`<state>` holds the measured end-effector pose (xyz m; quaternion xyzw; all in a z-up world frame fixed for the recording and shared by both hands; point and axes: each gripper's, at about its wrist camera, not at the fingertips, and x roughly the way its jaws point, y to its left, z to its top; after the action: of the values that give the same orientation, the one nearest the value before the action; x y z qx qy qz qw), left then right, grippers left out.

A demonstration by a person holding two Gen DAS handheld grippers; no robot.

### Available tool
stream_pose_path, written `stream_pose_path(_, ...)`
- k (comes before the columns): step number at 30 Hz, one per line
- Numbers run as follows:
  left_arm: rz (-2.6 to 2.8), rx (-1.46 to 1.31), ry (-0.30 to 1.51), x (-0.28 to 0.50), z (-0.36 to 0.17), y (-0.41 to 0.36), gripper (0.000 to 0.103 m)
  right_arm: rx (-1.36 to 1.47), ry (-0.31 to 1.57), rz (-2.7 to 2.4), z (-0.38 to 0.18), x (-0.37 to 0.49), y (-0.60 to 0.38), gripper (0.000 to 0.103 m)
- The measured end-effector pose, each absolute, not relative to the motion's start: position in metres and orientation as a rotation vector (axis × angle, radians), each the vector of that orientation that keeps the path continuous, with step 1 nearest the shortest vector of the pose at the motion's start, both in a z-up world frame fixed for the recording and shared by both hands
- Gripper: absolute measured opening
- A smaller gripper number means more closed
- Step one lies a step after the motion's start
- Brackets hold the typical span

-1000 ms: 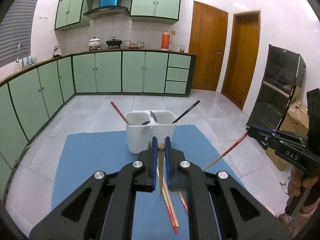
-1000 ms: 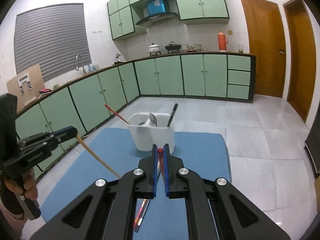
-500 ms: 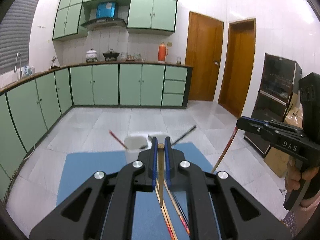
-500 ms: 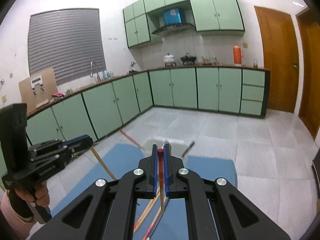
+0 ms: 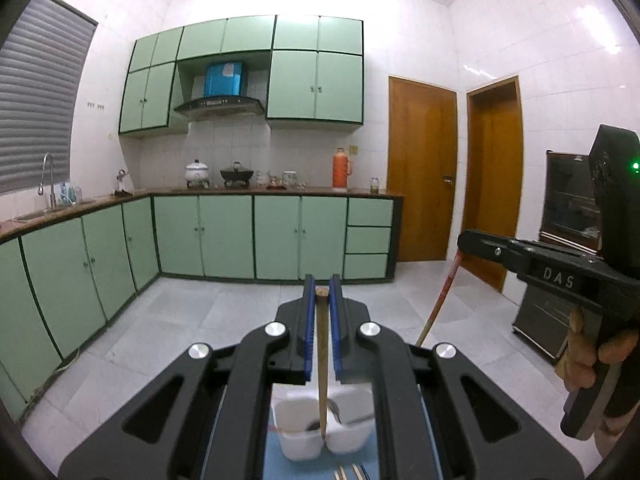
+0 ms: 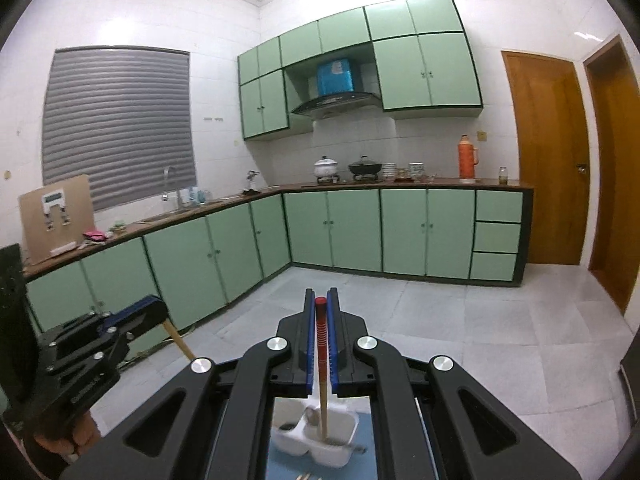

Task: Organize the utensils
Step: 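Lower the wooden chopstick into the holder with the left tool while the right drops the red one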

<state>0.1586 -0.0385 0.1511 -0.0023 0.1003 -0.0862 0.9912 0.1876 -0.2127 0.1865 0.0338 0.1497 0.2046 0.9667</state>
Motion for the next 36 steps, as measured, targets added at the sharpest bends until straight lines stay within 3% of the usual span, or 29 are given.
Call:
stream_pose_path(16,-0.111,-0.029,0.353,0.239,0.074,-0.037,0.009,0.057,0.485,0.415,0.093,0.250,-0.193,0.006)
stream_pose_path(17,-0.114,-0.029,0.364,0.237,0.071,-0.037,0.011,0.052,0.489,0.413,0.089,0.246,-0.194,0.007)
stream_pose_path(20,-0.114,-0.033,0.367,0.228,0.069,-0.029,0.030,0.060,0.484,0.407,0.086,0.237,-0.202,0.016)
stream_pose_path(21,-0.117,-0.042,0.362,0.220,0.068,-0.026,0.033,0.069,0.477,0.400,0.085,0.232,-0.206,0.025)
stream_pose_path(23,-0.119,-0.049,0.359,0.205,0.067,-0.022,0.036,0.089,0.454,0.388,0.086,0.220,-0.215,0.032)
stream_pose_path(25,-0.121,-0.052,0.350,0.187,0.064,-0.020,0.049,0.111,0.427,0.369,0.085,0.200,-0.226,0.044)
stream_pose_path(36,-0.151,-0.013,0.520,0.093,-0.016,-0.028,0.068,0.187,0.503,0.333,0.008,0.099,-0.252,0.053)
